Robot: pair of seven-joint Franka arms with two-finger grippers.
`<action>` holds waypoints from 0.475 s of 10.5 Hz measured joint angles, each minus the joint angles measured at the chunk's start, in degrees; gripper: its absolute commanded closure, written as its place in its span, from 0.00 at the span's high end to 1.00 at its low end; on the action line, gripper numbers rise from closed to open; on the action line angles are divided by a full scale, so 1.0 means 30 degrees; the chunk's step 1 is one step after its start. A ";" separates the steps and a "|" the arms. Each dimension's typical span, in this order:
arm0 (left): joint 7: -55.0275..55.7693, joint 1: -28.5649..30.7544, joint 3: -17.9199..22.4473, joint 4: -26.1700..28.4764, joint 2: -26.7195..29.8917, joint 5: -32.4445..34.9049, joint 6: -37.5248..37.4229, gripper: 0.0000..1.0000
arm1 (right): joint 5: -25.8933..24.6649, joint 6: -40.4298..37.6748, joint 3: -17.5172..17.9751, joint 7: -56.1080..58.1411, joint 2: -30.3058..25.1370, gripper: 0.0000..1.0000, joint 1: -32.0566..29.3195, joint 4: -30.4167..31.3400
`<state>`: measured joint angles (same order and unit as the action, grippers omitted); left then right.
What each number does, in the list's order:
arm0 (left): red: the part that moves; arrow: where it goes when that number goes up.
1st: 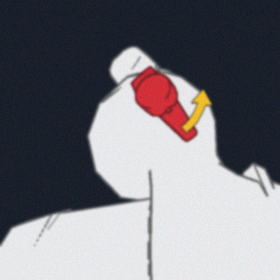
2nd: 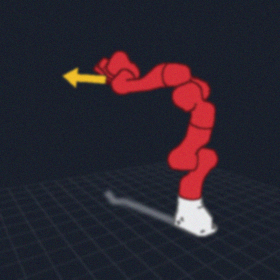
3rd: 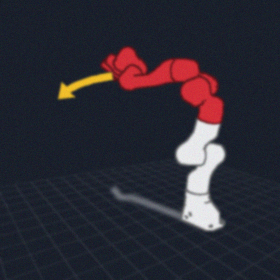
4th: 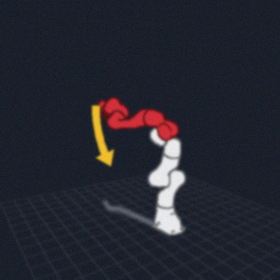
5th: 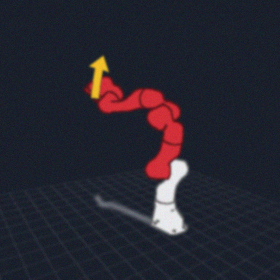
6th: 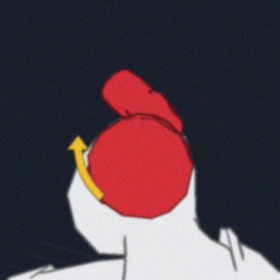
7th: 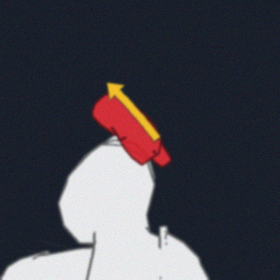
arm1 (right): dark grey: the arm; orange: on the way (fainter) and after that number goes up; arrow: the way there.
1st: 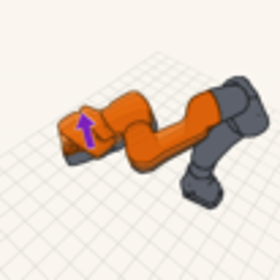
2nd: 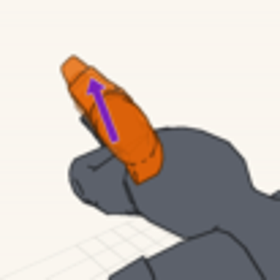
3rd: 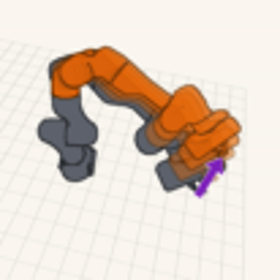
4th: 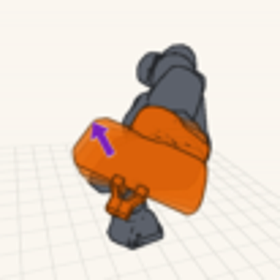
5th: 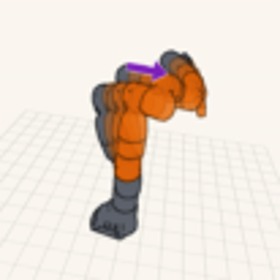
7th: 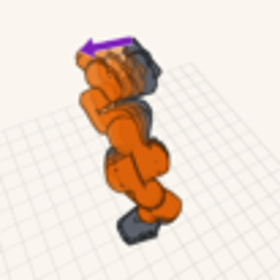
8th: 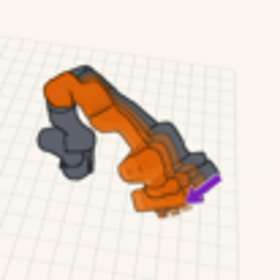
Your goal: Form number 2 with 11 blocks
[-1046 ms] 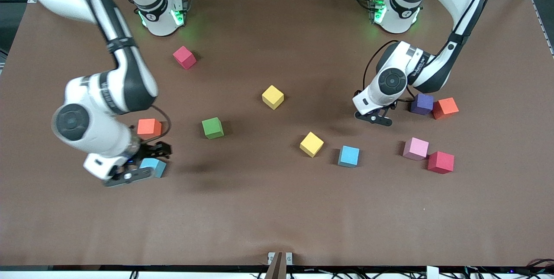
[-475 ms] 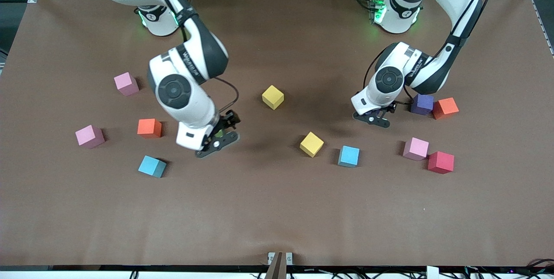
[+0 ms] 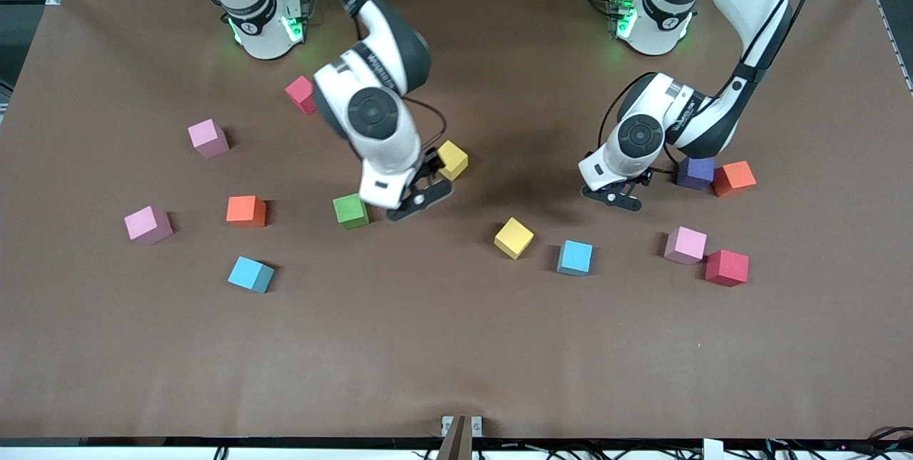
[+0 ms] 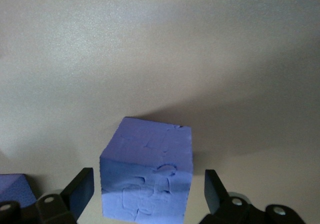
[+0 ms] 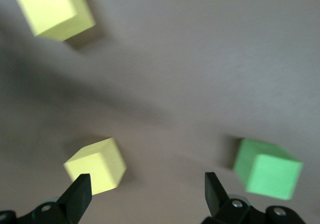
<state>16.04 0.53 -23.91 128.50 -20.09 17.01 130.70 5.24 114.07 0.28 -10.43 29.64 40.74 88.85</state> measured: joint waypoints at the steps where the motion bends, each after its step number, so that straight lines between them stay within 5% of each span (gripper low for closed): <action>1: 0.0094 0.0007 0.0001 0.0058 -0.0013 0.0000 -0.0001 0.66 | 0.0000 0.0229 -0.0002 -0.0389 0.0023 1.00 0.0690 0.0252; 2: 0.0178 0.0015 0.0003 0.0151 -0.0030 0.0000 -0.0001 0.42 | 0.0000 0.0743 -0.0009 -0.0817 0.0058 1.00 0.1294 0.0733; 5: 0.1290 0.0074 -0.0032 0.0187 0.0001 0.0000 -0.0018 0.34 | 0.0053 0.1694 -0.0006 -0.5390 0.0102 1.00 0.2158 0.2367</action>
<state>19.91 0.75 -24.01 129.06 -20.09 17.01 130.64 5.40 119.15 0.26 -26.60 29.94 47.21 95.95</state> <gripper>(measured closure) 0.374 0.000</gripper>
